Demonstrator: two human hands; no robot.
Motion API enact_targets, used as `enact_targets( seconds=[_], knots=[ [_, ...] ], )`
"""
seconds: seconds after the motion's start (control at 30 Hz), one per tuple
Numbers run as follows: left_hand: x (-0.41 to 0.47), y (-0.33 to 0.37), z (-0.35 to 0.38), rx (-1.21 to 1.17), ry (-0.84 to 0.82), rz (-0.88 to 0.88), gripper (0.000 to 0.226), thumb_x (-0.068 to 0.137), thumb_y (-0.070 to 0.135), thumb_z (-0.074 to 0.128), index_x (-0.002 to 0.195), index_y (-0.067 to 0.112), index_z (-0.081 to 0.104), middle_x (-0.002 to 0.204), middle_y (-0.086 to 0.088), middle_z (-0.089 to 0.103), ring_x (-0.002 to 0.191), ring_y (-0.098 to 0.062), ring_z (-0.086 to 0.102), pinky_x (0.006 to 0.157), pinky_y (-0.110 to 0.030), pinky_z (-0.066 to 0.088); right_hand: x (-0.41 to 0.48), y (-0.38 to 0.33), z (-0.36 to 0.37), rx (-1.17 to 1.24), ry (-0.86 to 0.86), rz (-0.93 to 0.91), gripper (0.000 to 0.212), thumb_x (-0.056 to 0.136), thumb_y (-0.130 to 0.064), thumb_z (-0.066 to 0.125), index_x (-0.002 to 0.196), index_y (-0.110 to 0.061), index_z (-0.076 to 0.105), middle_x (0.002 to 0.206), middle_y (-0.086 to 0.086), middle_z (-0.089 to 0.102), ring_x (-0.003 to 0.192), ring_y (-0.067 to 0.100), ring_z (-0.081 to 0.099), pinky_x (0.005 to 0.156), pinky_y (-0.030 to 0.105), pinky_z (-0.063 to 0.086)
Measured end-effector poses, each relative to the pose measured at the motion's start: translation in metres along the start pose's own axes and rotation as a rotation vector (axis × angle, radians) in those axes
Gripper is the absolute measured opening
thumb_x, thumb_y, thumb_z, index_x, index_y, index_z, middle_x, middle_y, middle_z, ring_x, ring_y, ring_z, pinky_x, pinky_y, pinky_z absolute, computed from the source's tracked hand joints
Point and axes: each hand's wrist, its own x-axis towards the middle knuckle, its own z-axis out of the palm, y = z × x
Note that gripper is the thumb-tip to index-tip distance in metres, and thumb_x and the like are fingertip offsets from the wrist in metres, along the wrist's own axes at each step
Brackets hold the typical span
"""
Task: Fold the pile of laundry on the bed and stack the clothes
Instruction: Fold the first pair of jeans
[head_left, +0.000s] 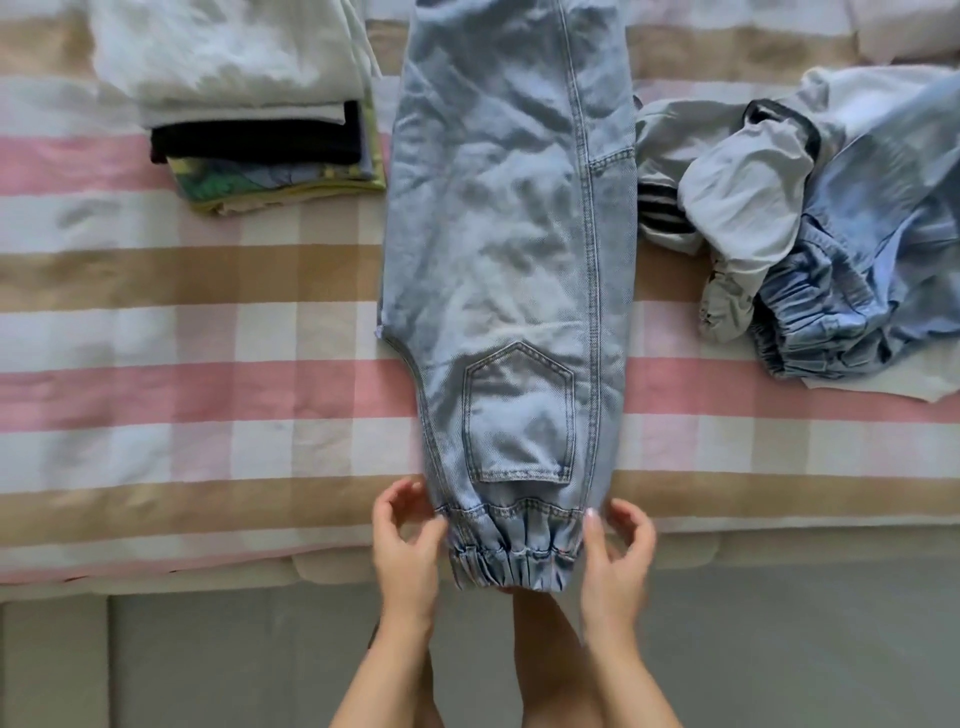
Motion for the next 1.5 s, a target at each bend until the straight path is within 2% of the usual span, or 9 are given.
enact_targets(
  seconds=[0.23,0.43,0.63,0.77,0.93,1.07,1.23,1.37,1.5],
  knots=[
    [0.091,0.076,0.043,-0.005,0.065,0.115,0.023,0.090,0.017,0.059,0.112,0.015,0.053,0.096,0.010,0.059,0.086,0.002,0.055,0.079,-0.015,0.043,0.094,-0.083,0.041,-0.194,-0.032,-0.157,0.042,0.093,-0.025,0.052,0.131,-0.008,0.046,0.125,0.008,0.055,0.114,0.022,0.052,0.093,0.028,0.040],
    [0.128,0.087,0.052,-0.086,0.138,0.099,0.003,0.086,0.008,0.063,0.084,0.009,0.061,0.076,0.006,0.062,0.071,-0.006,0.057,0.060,-0.004,0.046,0.132,-0.101,0.050,-0.329,-0.081,-0.150,0.028,0.090,-0.019,0.059,0.105,0.004,0.063,0.103,0.020,0.067,0.090,0.025,0.061,0.068,0.025,0.036],
    [0.110,0.082,0.050,-0.044,0.254,0.056,0.017,0.086,0.004,0.062,0.101,0.005,0.055,0.097,-0.007,0.062,0.090,-0.019,0.056,0.076,-0.022,0.046,0.118,-0.093,0.048,-0.356,-0.033,-0.146,0.020,0.089,-0.019,0.059,0.103,-0.005,0.062,0.099,0.012,0.067,0.089,0.027,0.060,0.070,0.029,0.041],
    [0.112,0.109,0.054,0.294,0.326,0.448,0.034,0.083,0.001,0.062,0.115,0.000,0.052,0.114,-0.013,0.053,0.107,-0.024,0.046,0.090,-0.035,0.041,0.122,-0.129,0.051,-0.343,0.036,-0.481,0.027,0.084,-0.002,0.060,0.110,-0.006,0.059,0.109,0.010,0.056,0.101,0.025,0.052,0.089,0.037,0.043],
    [0.126,0.153,0.093,0.349,-0.102,0.768,0.026,0.082,-0.014,0.050,0.093,0.004,0.067,0.089,0.001,0.062,0.083,-0.014,0.060,0.079,-0.012,0.045,0.132,-0.186,0.094,-0.304,-0.323,-0.796,0.021,0.085,0.007,0.055,0.098,-0.004,0.067,0.094,0.008,0.067,0.087,0.018,0.060,0.079,0.026,0.047],
    [0.162,0.157,0.132,0.355,-0.416,0.593,0.036,0.083,-0.015,0.046,0.109,0.003,0.064,0.104,-0.005,0.065,0.092,-0.023,0.064,0.088,-0.030,0.050,0.163,-0.205,0.143,-0.232,-0.559,-0.615,0.031,0.088,0.007,0.049,0.117,-0.002,0.059,0.115,0.013,0.062,0.105,0.022,0.059,0.095,0.030,0.045],
    [0.211,0.170,0.130,0.165,-0.224,0.445,0.046,0.090,-0.013,0.040,0.119,0.020,0.052,0.096,-0.006,0.053,0.057,-0.009,0.060,0.055,-0.021,0.054,0.209,-0.219,0.159,0.004,-0.384,-0.351,0.038,0.092,0.004,0.043,0.125,-0.015,0.048,0.098,0.002,0.052,0.075,0.013,0.062,0.056,0.025,0.052],
    [0.219,0.198,0.143,0.255,-0.305,0.655,0.037,0.087,-0.012,0.048,0.108,0.015,0.059,0.098,-0.005,0.057,0.074,-0.015,0.063,0.070,-0.025,0.054,0.212,-0.240,0.171,-0.127,-0.364,-0.628,0.029,0.086,0.003,0.054,0.110,-0.013,0.061,0.105,0.003,0.055,0.087,0.020,0.063,0.080,0.027,0.051],
    [0.249,0.252,0.164,0.361,-0.091,0.888,0.031,0.081,-0.014,0.052,0.109,-0.003,0.060,0.106,-0.013,0.058,0.101,-0.027,0.056,0.092,-0.014,0.037,0.243,-0.287,0.184,-0.211,-0.146,-0.852,0.027,0.084,0.002,0.056,0.108,-0.010,0.063,0.106,0.005,0.056,0.103,0.021,0.053,0.092,0.025,0.039]
  ],
)
